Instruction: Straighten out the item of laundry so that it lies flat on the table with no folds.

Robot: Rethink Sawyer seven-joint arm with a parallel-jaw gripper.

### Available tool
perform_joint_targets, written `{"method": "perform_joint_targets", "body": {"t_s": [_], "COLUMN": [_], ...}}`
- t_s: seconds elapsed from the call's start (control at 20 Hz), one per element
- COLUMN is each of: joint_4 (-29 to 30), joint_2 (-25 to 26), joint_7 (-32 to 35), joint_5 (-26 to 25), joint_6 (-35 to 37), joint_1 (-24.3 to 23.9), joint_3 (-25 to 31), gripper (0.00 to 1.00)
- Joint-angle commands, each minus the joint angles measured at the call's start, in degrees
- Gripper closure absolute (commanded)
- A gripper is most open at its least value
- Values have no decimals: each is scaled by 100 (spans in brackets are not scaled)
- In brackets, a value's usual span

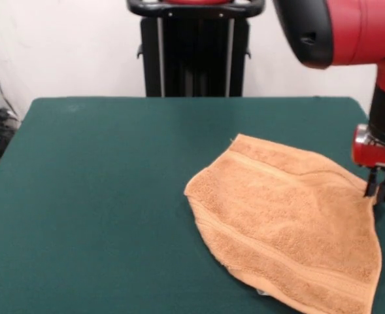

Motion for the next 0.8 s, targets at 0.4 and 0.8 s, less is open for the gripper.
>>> {"method": "perform_joint_targets", "body": {"t_s": [0.4, 0.8], "joint_4": [-166, -205], "joint_2": [282, 396], "joint_7": [1208, 1096], "joint_5": [354, 131], "joint_6": [65, -317], "joint_1": [463, 553], "joint_3": [143, -31], "gripper": [100, 100]}}
